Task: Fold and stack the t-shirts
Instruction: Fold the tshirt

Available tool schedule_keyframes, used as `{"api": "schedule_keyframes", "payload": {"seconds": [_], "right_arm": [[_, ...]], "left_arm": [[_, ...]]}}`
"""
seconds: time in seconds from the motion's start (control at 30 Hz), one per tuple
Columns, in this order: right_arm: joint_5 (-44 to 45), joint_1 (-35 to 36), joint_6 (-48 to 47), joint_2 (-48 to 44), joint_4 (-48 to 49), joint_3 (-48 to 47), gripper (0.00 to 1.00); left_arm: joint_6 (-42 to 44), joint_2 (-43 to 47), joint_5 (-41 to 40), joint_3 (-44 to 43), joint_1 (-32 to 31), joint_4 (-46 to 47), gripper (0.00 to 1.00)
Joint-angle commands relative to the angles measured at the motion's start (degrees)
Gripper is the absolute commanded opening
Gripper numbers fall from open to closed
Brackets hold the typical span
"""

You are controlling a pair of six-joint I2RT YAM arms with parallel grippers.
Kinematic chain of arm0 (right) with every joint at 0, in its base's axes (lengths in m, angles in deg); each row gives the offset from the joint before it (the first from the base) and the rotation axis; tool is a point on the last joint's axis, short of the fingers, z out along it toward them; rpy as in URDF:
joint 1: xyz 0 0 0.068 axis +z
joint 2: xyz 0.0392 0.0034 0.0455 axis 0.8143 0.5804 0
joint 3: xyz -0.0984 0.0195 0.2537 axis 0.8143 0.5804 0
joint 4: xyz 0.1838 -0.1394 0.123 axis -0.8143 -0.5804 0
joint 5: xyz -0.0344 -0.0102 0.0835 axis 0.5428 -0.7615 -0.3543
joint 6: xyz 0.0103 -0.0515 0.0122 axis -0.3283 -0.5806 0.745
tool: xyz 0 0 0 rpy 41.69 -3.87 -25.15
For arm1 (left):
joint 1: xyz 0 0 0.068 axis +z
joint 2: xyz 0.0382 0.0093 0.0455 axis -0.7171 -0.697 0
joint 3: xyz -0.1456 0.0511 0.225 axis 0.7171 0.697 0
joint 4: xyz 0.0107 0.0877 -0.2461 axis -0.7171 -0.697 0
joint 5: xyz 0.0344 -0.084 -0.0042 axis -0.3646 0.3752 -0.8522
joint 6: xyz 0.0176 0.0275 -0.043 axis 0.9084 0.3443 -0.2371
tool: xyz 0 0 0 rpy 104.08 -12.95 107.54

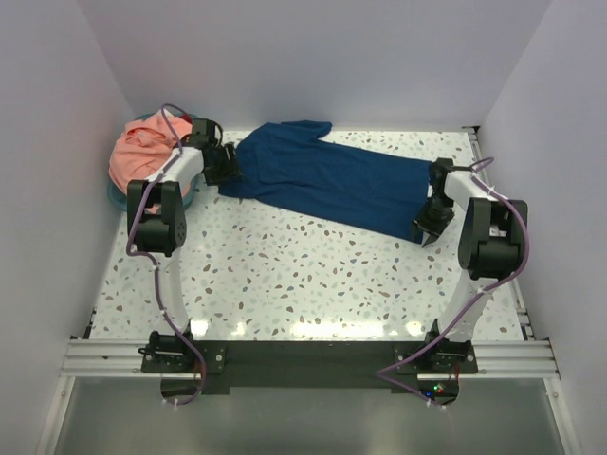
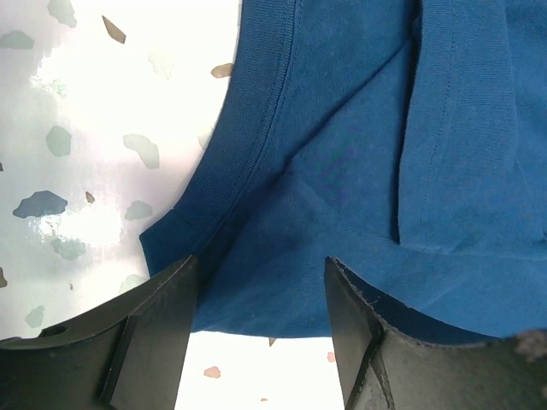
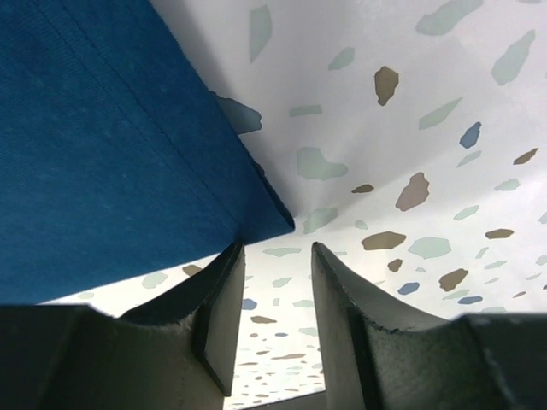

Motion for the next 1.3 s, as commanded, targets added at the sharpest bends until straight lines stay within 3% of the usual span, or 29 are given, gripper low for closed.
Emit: {"api": "schedule_keyframes", "payload": {"seconds": [0.0,0.67,1.07,1.27], "right_arm": [[3.1,-0.4,0.0,-0.1,-0.4,-0.4,0.4],[3.5,-1.6,-0.3,4.0,6.2,-1.3,0.15],[1.5,-1.6,-1.2,1.4,10.1,1.2,0.16],[1.6,-1.6,-1.1,2.8,10.3,0.4,0.01]], "left_arm": [[1.7,2.7,-0.8,0.3,0.2,0.4,0.65],[2.0,3.1,-0.6,4.8,0.1,2.2,0.65],[2.3,3.7,0.3,5.1,0.2,3.1,0.65],[2.3,3.9,0.6,5.5,0.2,3.3,0.66]]}}
